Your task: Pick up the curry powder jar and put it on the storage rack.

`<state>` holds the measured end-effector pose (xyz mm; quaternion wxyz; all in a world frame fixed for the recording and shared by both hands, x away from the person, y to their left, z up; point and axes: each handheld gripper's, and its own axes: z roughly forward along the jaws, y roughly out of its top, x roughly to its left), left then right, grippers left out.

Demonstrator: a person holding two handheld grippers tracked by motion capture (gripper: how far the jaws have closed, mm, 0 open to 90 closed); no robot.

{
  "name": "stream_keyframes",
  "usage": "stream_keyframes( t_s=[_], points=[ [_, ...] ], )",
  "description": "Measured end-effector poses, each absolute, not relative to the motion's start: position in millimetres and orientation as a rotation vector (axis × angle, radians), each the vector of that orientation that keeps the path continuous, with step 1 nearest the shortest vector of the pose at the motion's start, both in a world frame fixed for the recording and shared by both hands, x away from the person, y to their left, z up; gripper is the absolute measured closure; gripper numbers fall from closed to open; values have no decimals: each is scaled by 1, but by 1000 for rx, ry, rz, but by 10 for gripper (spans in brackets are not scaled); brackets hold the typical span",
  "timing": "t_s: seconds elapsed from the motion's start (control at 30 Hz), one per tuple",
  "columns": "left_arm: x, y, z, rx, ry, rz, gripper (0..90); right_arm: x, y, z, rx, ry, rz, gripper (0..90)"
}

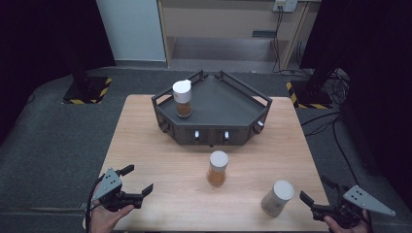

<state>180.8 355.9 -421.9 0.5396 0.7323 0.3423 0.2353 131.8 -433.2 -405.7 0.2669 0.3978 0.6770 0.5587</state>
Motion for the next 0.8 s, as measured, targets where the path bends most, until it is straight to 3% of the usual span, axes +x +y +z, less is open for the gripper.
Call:
stream_keyframes(
  t_s=[0.8],
  points=[
    [182,359,-423,1727,842,543,32,170,-433,-354,939,1929,1557,20]
  ],
)
